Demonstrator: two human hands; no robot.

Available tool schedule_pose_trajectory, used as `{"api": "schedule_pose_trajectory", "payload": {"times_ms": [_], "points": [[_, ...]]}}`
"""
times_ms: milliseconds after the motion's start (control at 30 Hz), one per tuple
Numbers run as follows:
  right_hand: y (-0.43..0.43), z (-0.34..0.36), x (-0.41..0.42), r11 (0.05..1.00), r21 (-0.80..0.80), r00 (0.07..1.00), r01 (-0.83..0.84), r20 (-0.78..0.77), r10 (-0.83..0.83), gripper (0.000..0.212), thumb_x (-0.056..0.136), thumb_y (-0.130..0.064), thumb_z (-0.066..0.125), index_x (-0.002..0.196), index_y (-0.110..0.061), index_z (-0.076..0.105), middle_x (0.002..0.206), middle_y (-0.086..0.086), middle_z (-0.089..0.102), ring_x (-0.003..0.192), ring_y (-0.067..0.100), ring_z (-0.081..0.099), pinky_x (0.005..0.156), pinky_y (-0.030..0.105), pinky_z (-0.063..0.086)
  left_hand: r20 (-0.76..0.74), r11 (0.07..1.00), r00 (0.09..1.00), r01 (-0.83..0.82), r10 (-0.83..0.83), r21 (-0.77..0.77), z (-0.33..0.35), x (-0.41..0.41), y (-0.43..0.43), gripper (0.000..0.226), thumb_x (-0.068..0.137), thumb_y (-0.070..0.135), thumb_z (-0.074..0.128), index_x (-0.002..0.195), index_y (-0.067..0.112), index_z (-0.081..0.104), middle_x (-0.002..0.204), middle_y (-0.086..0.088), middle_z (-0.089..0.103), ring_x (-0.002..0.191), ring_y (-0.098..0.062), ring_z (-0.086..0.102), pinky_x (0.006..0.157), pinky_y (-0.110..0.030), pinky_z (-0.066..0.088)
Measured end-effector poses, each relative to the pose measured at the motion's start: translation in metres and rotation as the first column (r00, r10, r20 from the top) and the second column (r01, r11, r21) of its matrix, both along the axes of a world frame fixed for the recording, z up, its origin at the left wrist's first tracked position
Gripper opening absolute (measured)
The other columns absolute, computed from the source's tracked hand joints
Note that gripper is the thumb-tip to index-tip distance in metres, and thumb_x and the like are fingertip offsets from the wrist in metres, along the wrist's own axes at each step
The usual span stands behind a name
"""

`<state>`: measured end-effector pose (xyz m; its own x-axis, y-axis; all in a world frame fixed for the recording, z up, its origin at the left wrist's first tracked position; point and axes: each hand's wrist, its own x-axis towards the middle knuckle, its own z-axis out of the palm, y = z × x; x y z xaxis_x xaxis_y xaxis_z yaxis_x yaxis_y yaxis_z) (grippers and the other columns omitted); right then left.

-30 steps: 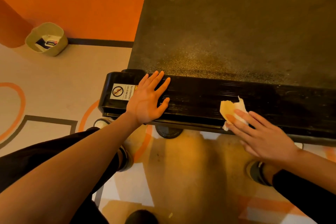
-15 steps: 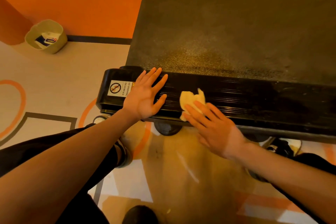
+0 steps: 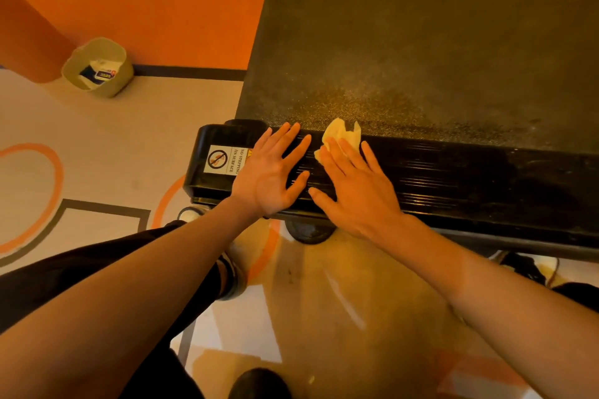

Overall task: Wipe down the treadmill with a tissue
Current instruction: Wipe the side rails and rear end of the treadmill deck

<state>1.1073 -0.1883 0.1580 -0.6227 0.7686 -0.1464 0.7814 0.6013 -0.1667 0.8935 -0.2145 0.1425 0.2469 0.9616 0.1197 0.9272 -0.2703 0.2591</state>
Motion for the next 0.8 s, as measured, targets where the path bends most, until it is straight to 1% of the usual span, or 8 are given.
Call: {"api": "schedule_pose_trajectory", "payload": {"times_ms": [100,200,267,367,467,567,667,800], "points": [[0.002,0.002,0.042,1.0,-0.002,0.999,0.015,0.05,-0.015,0.086,0.095,-0.07,0.014,0.166,-0.022,0.018,0.174,0.002,0.011,0.161,0.018,0.0,0.13,0.046,0.0,0.0,1.0,1.0,-0.002,0.002,-0.008,0.001,-0.002,0.0,0.067,0.103,0.048,0.041,0.156,0.009,0.042,0.164,-0.021,0.034,0.154,-0.038,0.026,0.127,-0.056,0.016],[-0.001,0.003,0.116,0.984,0.024,0.979,0.175,0.102,-0.177,0.085,0.098,-0.072,0.011,0.166,-0.022,0.013,0.174,0.002,0.009,0.161,0.017,-0.001,0.13,0.044,-0.001,-0.003,1.0,1.0,0.006,-0.006,-0.006,0.001,-0.002,0.0,0.067,0.103,0.048,0.041,0.157,0.009,0.042,0.165,-0.02,0.032,0.155,-0.037,0.024,0.128,-0.054,0.014],[-0.004,0.007,0.138,0.96,0.016,0.95,0.28,0.142,-0.28,0.091,0.096,-0.076,0.003,0.167,-0.019,0.012,0.174,0.004,0.008,0.161,0.019,0.0,0.13,0.045,-0.002,-0.006,1.0,1.0,0.006,-0.006,-0.008,0.0,-0.002,0.0,0.067,0.103,0.048,0.04,0.158,0.01,0.04,0.166,-0.019,0.03,0.156,-0.036,0.022,0.129,-0.052,0.012],[-0.011,0.011,0.099,0.943,-0.021,0.939,0.333,0.099,-0.329,0.093,0.095,-0.078,0.001,0.166,-0.018,0.008,0.174,0.007,0.002,0.16,0.026,-0.006,0.13,0.05,0.001,-0.024,1.0,1.0,-0.002,0.002,-0.018,0.0,-0.002,0.0,0.067,0.103,0.049,0.04,0.159,0.012,0.038,0.167,-0.017,0.028,0.157,-0.033,0.019,0.129,-0.049,0.008],[-0.011,0.007,0.027,0.972,-0.056,0.973,0.228,-0.019,-0.23,0.09,0.096,-0.075,0.004,0.166,-0.02,0.017,0.174,0.006,0.009,0.161,0.025,-0.005,0.13,0.05,-0.001,-0.022,1.0,1.0,0.004,-0.005,-0.031,0.001,-0.002,0.0,0.068,0.103,0.05,0.039,0.159,0.012,0.038,0.168,-0.017,0.028,0.157,-0.033,0.018,0.129,-0.049,0.007],[0.001,0.007,-0.007,0.989,-0.089,0.992,0.118,-0.028,-0.121,0.089,0.093,-0.073,-0.003,0.166,-0.024,0.014,0.174,0.001,0.004,0.16,0.021,-0.007,0.129,0.048,-0.009,-0.017,0.999,1.0,0.008,-0.008,-0.031,0.0,-0.003,-0.001,0.068,0.103,0.051,0.038,0.159,0.011,0.039,0.167,-0.018,0.029,0.157,-0.034,0.02,0.129,-0.052,0.01],[0.012,0.007,0.046,0.997,-0.043,0.998,0.065,0.001,-0.065,0.083,0.098,-0.073,0.003,0.166,-0.027,0.014,0.174,-0.002,0.007,0.16,0.016,-0.004,0.13,0.049,-0.001,-0.037,0.999,0.999,0.014,-0.015,-0.035,0.001,-0.002,0.001,0.068,0.104,0.051,0.036,0.158,0.01,0.039,0.166,-0.019,0.03,0.156,-0.036,0.022,0.128,-0.054,0.013],[0.017,0.009,0.147,0.947,-0.027,0.942,0.321,0.111,-0.317,0.092,0.092,-0.079,-0.005,0.166,-0.027,0.005,0.174,-0.003,-0.001,0.159,0.014,-0.009,0.128,0.043,-0.009,-0.046,0.999,0.999,0.015,-0.016,-0.034,0.001,-0.002,0.001,0.069,0.104,0.051,0.034,0.159,0.01,0.038,0.166,-0.02,0.029,0.156,-0.036,0.021,0.128,-0.055,0.014]]}}
